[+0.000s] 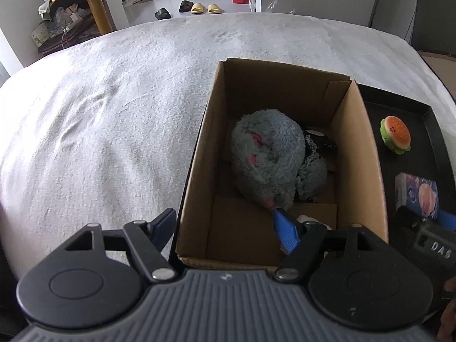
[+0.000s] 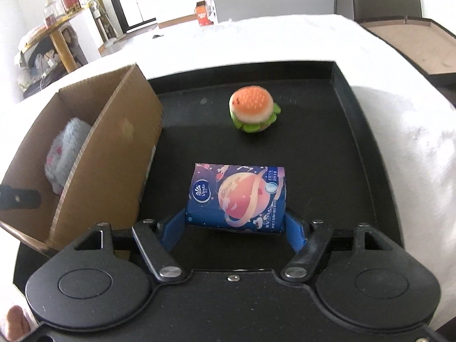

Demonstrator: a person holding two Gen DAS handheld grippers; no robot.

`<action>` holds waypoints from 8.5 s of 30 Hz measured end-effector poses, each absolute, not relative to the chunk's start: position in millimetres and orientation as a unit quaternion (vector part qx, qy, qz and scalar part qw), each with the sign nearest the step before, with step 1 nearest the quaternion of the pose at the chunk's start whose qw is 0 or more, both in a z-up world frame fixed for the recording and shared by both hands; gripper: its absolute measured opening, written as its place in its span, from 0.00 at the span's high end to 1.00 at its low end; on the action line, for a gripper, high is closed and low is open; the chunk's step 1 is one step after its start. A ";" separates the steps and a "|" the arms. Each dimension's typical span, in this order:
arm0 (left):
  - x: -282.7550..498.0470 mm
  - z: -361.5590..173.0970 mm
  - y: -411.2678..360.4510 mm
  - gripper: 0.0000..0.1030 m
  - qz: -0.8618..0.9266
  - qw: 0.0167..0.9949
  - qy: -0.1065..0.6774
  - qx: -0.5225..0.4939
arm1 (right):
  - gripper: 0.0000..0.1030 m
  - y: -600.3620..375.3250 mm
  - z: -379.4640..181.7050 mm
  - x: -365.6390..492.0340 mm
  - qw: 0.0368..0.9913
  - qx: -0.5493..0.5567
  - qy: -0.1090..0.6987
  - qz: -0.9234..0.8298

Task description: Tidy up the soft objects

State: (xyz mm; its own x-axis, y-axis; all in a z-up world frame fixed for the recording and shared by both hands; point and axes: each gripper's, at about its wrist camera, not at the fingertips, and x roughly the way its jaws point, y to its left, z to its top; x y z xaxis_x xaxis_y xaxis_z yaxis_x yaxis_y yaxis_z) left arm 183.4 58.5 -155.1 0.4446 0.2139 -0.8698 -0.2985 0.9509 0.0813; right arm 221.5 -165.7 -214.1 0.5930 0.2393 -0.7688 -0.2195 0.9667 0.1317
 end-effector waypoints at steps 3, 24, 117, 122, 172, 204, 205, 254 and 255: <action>180.5 -152.7 59.4 0.28 0.148 0.850 0.503 -0.048 | 0.32 -166.7 -201.9 220.9 0.898 0.014 0.421 0.130; 152.2 -142.6 91.2 0.32 0.157 0.866 0.467 -0.087 | 0.31 -138.1 -130.4 202.8 0.921 -0.003 0.349 0.172; 195.5 -145.7 71.3 0.40 0.161 0.857 0.485 -0.063 | 0.20 -172.4 -161.6 243.1 0.906 0.096 0.379 0.160; 205.0 -150.1 69.7 0.39 0.167 0.853 0.491 -0.051 | 0.20 -180.4 -175.5 256.5 0.908 0.089 0.379 0.154; 217.4 -143.9 58.7 0.36 0.171 0.851 0.497 0.000 | 0.68 -199.4 -200.0 277.7 0.913 0.051 0.380 0.137; 165.8 -146.1 101.9 0.46 0.147 0.882 0.432 -0.117 | 0.67 -131.8 -112.4 211.9 0.923 -0.015 0.340 0.181; 165.3 -147.3 103.9 0.47 0.144 0.882 0.431 -0.125 | 0.67 -128.8 -111.4 210.3 0.923 -0.019 0.339 0.182; 144.8 -120.0 111.5 0.60 0.105 0.881 0.435 -0.153 | 0.41 -106.2 -82.8 166.2 0.920 -0.051 0.343 0.182; 143.1 -116.6 109.5 0.57 0.105 0.882 0.435 -0.148 | 0.41 -109.4 -81.3 165.0 0.921 -0.046 0.342 0.182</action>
